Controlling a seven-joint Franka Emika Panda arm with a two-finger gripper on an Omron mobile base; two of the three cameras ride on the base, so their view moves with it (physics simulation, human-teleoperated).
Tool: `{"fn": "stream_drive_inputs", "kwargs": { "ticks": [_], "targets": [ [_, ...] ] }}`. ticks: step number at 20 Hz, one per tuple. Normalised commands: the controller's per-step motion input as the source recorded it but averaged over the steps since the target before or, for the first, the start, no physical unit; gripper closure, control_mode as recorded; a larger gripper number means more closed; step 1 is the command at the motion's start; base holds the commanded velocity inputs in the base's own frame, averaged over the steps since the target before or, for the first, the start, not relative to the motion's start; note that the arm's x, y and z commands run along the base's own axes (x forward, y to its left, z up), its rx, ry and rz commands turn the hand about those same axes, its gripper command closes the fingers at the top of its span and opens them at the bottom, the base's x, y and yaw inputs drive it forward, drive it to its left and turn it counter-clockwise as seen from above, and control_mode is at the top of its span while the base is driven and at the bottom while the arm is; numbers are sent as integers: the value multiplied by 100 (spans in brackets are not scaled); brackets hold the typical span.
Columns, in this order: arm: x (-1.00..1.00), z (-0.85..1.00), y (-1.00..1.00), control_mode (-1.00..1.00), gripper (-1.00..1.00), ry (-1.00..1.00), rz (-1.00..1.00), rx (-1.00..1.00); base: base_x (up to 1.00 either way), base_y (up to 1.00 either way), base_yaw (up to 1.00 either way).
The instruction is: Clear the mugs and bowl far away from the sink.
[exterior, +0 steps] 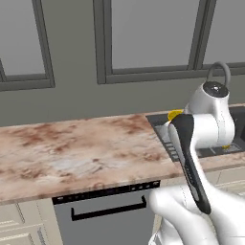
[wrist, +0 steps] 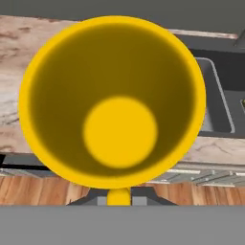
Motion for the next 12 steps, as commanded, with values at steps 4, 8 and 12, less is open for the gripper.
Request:
{"fn": "stream_drive_inputs", "kwargs": {
  "ticks": [4,8,12],
  "targets": [
    [-84,41,0,-100,100,-13,-16,-1,0,0,0],
    [-59,52,1,-100,100,1,-8,0,0,0,0],
    [-41,82,3,-100,100,8,-8,0,0,0,0]
  ]
}}
